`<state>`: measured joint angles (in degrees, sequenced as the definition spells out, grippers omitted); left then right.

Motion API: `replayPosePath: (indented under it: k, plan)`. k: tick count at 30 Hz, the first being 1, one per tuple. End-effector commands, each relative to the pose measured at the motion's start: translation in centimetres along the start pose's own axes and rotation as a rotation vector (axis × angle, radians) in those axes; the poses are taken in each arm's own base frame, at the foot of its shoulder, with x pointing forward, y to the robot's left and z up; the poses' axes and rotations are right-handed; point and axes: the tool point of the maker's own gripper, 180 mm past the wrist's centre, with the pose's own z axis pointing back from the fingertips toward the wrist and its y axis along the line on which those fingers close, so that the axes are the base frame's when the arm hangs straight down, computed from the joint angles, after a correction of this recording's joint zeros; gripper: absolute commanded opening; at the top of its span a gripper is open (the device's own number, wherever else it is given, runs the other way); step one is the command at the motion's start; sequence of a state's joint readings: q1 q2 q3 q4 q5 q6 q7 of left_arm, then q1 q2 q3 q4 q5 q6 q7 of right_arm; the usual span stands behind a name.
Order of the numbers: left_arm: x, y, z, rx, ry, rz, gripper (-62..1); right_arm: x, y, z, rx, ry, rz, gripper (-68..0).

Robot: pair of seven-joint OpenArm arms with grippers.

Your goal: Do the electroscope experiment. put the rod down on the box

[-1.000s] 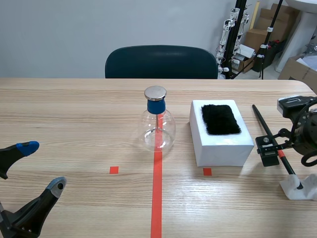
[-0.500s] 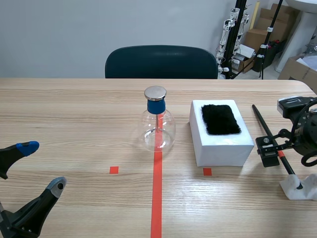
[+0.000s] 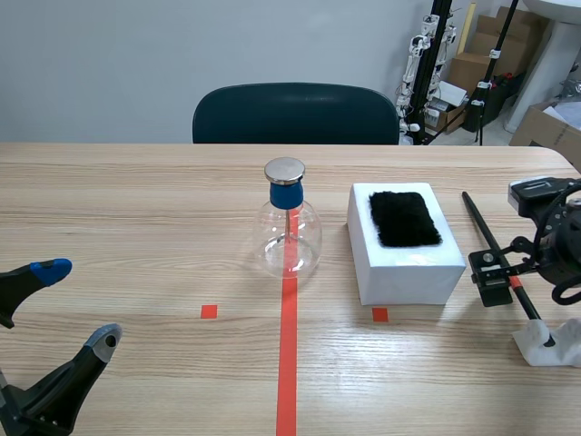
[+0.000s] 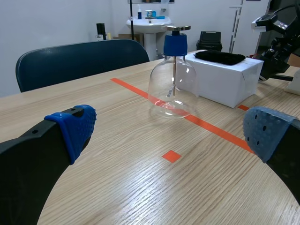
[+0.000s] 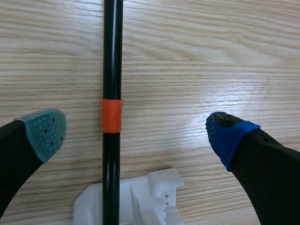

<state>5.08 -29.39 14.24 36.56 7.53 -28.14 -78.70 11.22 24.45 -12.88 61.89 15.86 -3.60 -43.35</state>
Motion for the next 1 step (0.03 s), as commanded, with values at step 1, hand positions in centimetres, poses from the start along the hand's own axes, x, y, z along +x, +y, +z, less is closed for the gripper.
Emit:
replayPosePath:
  k: [1]
  plan:
    - [0.67,0.32,-0.15,0.001,-0.026,-0.008,1.4,1.56,-0.76,0.51,-0.016,-0.042,0.005,-6.2]
